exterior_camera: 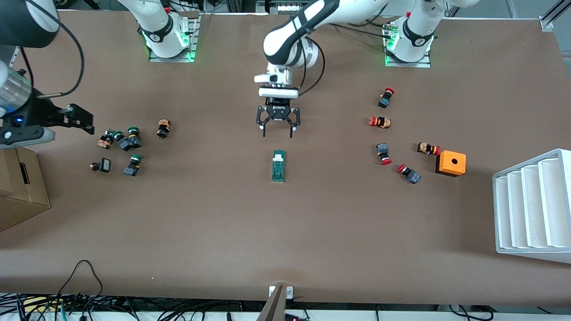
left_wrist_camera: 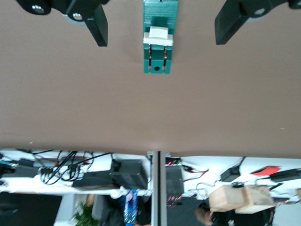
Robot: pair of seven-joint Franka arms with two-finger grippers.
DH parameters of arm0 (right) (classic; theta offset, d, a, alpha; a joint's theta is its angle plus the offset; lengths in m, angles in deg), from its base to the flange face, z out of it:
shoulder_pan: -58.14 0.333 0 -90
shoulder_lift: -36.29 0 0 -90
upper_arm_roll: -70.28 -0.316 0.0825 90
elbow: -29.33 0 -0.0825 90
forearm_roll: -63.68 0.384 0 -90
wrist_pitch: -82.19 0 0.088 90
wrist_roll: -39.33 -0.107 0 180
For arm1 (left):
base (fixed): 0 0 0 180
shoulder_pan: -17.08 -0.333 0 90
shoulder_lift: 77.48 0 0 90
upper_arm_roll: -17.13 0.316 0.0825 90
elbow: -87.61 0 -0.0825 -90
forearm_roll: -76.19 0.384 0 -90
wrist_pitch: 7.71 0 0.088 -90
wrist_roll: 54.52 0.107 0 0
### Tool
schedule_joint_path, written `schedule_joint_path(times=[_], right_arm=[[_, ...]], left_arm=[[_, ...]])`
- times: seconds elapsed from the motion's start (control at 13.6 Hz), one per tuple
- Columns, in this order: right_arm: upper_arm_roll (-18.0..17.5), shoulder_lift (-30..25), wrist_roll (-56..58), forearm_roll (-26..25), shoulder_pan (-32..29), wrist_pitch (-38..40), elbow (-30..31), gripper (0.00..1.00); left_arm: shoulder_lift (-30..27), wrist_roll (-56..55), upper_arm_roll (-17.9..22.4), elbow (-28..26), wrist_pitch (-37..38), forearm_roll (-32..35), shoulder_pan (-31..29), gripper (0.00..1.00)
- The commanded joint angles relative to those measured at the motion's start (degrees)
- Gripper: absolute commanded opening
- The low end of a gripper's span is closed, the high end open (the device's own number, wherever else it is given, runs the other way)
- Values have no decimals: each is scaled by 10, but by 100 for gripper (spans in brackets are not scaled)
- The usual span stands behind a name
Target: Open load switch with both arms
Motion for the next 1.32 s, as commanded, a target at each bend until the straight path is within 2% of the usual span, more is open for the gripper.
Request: schedule_joint_path(times=[0.0,0.29,0.44,0.66,0.96,1.25], right_arm=[[8,-17,26,-4,-4,4,14,100],[6,-13,24,-5,-4,3,8,100],[6,-11,21,-5,-4,2,2,100],[7,-9,24,-3,-4,3,0,100],[6,-8,10,9,-4,2,-7,100],[6,-7,4,12,-2,-1,-17,100]], left_arm=[[-46,102,-33,4,-34,-106,-45,100],[-63,293,-131,73,-21,-312,-151,100],[-62,365,-159,129,35,-399,-170,100],[-61,482,-157,231,124,-535,-170,100],[-63,624,-162,309,232,-654,-225,100],[-63,767,-161,390,351,-713,-292,100]])
